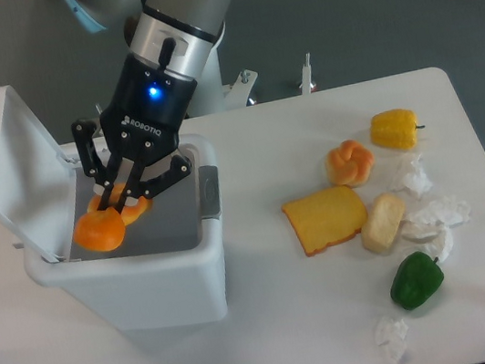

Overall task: Place the long bread in the trash can
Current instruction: 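Lower the bread roll down into the trash can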

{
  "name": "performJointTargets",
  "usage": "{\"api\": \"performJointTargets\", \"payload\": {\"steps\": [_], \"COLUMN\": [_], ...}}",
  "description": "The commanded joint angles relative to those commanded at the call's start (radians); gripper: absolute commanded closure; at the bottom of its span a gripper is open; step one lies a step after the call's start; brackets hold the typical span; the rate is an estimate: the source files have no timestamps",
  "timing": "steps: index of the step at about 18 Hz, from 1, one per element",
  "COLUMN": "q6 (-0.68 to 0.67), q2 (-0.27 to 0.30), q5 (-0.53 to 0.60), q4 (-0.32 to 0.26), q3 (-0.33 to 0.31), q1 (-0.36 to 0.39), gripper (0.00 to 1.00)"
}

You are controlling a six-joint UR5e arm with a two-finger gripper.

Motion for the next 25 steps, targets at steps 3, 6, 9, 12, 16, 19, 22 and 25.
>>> {"api": "performJointTargets", "payload": {"steps": [3,6,9,12,16,19,22,25], "q6": [0.005,0.006,0.005,0.006,0.015,0.025,0.032,0.043], "q2": [0.002,0.008,0.008,0.003,0.000,0.000,0.000,0.000], "q5": [0.000,0.000,0.000,0.000,0.000,0.000,0.000,0.000], "q4": [0.000,0.000,0.000,0.000,0.000,0.000,0.000,0.000], "q3": [-0.018,-0.037,-0.038,-0.038,-0.037,-0.037,-0.037,-0.037], "q1": [0.000,0.000,0.000,0.000,0.000,0.002,0.008,0.011], "gripper": [0.87,0.87,0.85,0.79,0.54,0.44,0.39,0.32]}}
